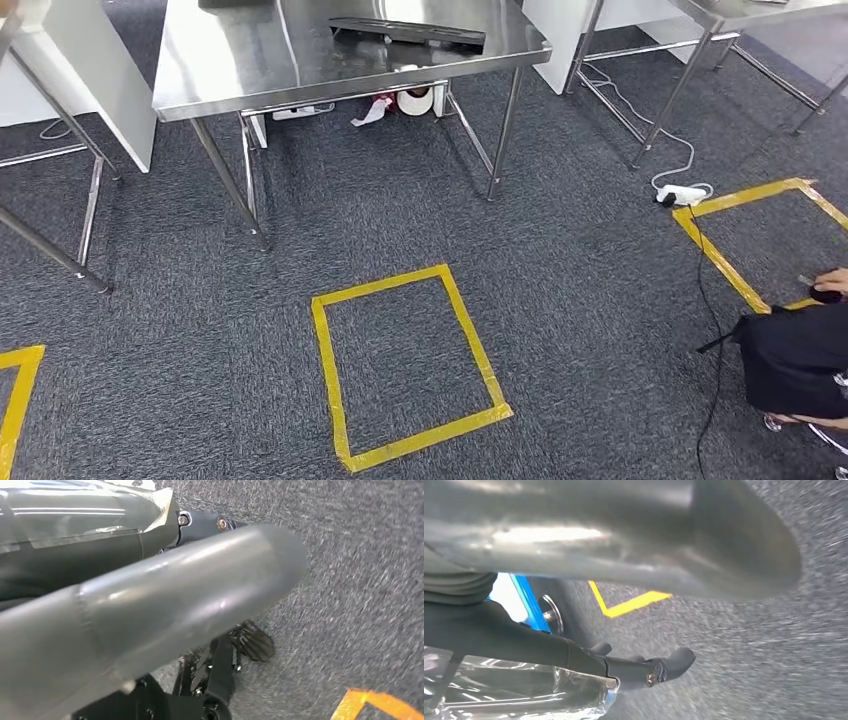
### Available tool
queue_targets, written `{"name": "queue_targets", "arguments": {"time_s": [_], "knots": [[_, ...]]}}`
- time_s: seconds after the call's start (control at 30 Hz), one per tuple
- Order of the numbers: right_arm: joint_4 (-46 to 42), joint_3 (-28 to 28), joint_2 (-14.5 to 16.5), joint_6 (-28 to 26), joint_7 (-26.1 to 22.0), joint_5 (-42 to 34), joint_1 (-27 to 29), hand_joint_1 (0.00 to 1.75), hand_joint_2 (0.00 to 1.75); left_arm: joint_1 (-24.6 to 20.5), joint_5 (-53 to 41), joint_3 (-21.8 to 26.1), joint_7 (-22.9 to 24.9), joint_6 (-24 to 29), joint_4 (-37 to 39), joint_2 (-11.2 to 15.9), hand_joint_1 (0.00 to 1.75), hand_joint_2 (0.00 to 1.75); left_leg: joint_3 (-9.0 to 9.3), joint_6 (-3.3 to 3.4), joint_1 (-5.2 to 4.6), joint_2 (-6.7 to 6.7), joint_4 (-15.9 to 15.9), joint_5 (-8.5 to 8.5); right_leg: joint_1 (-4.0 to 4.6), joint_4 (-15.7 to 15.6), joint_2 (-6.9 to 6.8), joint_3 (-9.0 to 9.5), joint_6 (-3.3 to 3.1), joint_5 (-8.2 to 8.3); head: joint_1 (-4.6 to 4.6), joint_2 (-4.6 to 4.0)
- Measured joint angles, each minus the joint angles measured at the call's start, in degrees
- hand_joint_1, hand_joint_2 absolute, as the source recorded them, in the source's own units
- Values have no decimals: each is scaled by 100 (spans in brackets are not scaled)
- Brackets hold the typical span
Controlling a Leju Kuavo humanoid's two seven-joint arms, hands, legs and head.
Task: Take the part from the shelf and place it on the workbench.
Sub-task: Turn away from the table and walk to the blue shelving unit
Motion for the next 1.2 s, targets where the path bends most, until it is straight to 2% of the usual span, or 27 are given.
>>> {"name": "queue_targets", "arguments": {"time_s": [0.03, 0.07, 0.13, 0.17, 0.2, 0.23, 0.3, 0.33, 0.37, 0.4, 0.47, 0.5, 0.53, 0.57, 0.6, 0.67, 0.7, 0.73, 0.77, 0.83, 0.9, 0.97, 1.03, 1.07, 1.1, 1.17, 1.2], "knots": [[1, -11, -5, -1, 0, -3, 12, 0, 0, 1, 1, -3, 1, 0, 2, -4, 0, 0, -1, -5, 2, 70, 4, -3, -27, 150, -17, -75, 53, -10, 1, 0], [1, -26, -10, -1, -1, -6, 25, 0, 0, 0, 1, -9, 2, 0, 3, -8, 0, 0, -1, -16, 9, 134, 14, -9, -56, 58, -41, -26, 123, 75, 2, 0], [2, -52, -22, -2, -5, -11, 36, 0, 0, -1, 1, -21, 2, 0, 3, -11, 0, 0, -1, -70, 31, 251, 71, -41, -121, -711, -208, 368, 269, 405, 7, 0], [2, -61, -22, -2, -8, -12, 29, 0, 0, -2, 0, -27, 2, 0, 4, -9, 0, 0, -5, -116, 27, 303, 113, -72, -121, -1084, -320, 550, 301, 544, 17, 0], [2, -67, -21, -2, -11, -13, 19, 0, 0, -2, -1, -30, 2, 0, 4, -5, 0, 0, -7, -165, 18, 349, 152, -102, -116, -1326, -397, 662, 285, 630, 20, 0], [2, -73, -21, -3, -14, -15, 14, 0, 0, -5, -3, -32, 2, 0, 5, -4, 0, 0, -5, -213, 5, 392, 180, -125, -97, -1419, -436, 687, 238, 659, 21, 0], [2, -93, -26, -4, -15, -30, 18, 0, 0, -16, -7, -36, 3, -1, 7, -5, 0, 0, 16, -285, 4, 469, 186, -142, -74, -1383, -331, 629, 114, 669, 11, 0], [2, -103, -28, -3, -15, -44, 23, 0, 0, -22, -13, -37, 4, -3, 7, -7, 0, 0, 14, -320, 21, 442, 207, -172, -90, -1383, -278, 625, 66, 681, 5, 0], [2, -112, -27, -2, -15, -59, 26, 0, 0, -23, -17, -38, 4, -8, 7, -4, 0, 0, -27, -348, 37, 337, 313, -276, -108, -1387, -223, 625, 18, 703, -4, 0], [2, -121, -25, 1, -15, -74, 25, 0, 0, -18, -21, -39, 5, -19, 8, -2, 0, 0, -121, -368, 50, 195, 539, -450, -126, -1392, -168, 624, -28, 732, -15, 0], [2, -137, -17, 15, -15, -92, 21, 0, 0, -4, -25, -42, 9, -37, 11, 3, 0, 0, -469, -378, 56, -75, 1330, -911, -110, -1387, -53, 592, -88, 770, -40, 0], [2, -145, -14, 29, -15, -96, 23, 0, 0, 2, -25, -42, 11, -42, 13, 4, 0, 0, -643, -371, 53, -116, 1710, -1060, -89, -1384, 14, 574, -106, 782, -45, 0], [2, -154, -14, 45, -15, -99, 27, 0, 0, 6, -24, -43, 12, -42, 14, 5, 0, 0, -754, -358, 51, -132, 1940, -1104, -70, -1383, 82, 564, -115, 789, -50, 0], [2, -165, -15, 67, -15, -103, 34, 0, 0, 7, -23, -43, 13, -42, 14, 7, 0, 0, -758, -335, 49, -142, 1940, -1022, -53, -1382, 155, 564, -121, 795, -50, 0], [3, -179, -16, 93, -15, -107, 39, 0, 0, 8, -20, -43, 13, -42, 14, 8, 0, 0, -650, -299, 44, -169, 1704, -839, -38, -1382, 231, 570, -122, 799, -51, 0], [3, -199, -8, 138, -15, -111, 34, 0, 0, 8, -10, -43, 13, -42, 14, 19, 0, 0, -277, -188, 26, -425, 902, -413, -21, -1379, 375, 579, -104, 811, -49, 0], [3, -204, -2, 159, -15, -113, 24, 0, 0, 7, -4, -44, 12, -43, 15, 25, 0, 0, -128, -142, 16, -555, 571, -284, -12, -1373, 444, 567, -88, 821, -49, 0], [3, -205, 5, 178, -15, -112, 15, 0, 0, 6, 1, -45, 11, -43, 16, 30, 0, 0, -47, -109, 3, -654, 377, -226, -9, -1370, 506, 541, -63, 836, -47, 0], [3, -207, 10, 202, -15, -112, 10, 0, 0, 3, 7, -46, 11, -44, 17, 32, 0, 0, -24, -89, -15, -664, 305, -219, -8, -1372, 567, 512, -29, 857, -50, 0], [6, -210, 4, 239, -14, -112, 19, 0, 0, -6, 11, -47, 10, -44, 18, 20, 0, 0, -2, -52, -28, -519, 215, -164, -13, -1381, 641, 436, 45, 899, -55, 0], [9, -217, -9, 254, -11, -113, 22, 0, 0, -7, 13, -47, 9, -44, 19, 3, 0, 0, 35, 7, -18, -355, 89, -75, 7, -1165, 404, 284, 58, 770, -34, 0], [9, -222, -18, 260, -7, -114, 7, 0, 0, 7, 13, -47, 9, -44, 22, -8, 0, 0, 33, 37, -15, -162, 41, -37, 5, -490, 82, -46, 40, 406, 12, 0], [9, -224, -23, 261, -3, -114, 4, 0, 0, 17, 13, -47, 10, -44, 26, -18, 0, 0, 10, 33, -16, 38, 46, -32, -36, 176, -9, -338, 98, 133, 39, 0], [9, -226, -30, 261, -1, -115, 11, 0, 0, 16, 13, -47, 10, -44, 27, -22, 0, 0, 2, 19, -9, 126, 52, -33, -69, 225, -32, -324, 164, 129, 40, 0], [9, -227, -40, 261, 1, -115, 18, 0, 0, 14, 13, -47, 11, -44, 28, -30, 0, 0, -3, -7, 6, 208, 67, -40, -111, 23, -71, -179, 247, 210, 41, 0], [9, -229, -46, 267, 4, -115, 13, 0, 0, 11, 12, -47, 12, -43, 26, -31, 0, 0, -8, -99, 27, 350, 131, -80, -188, -793, -305, 335, 399, 472, 60, 0], [8, -230, -46, 279, 10, -115, -1, 0, 0, 10, 11, -47, 13, -43, 26, -27, 0, 0, -6, -161, 26, 410, 177, -118, -198, -1106, -426, 520, 410, 576, 68, 0]]}}
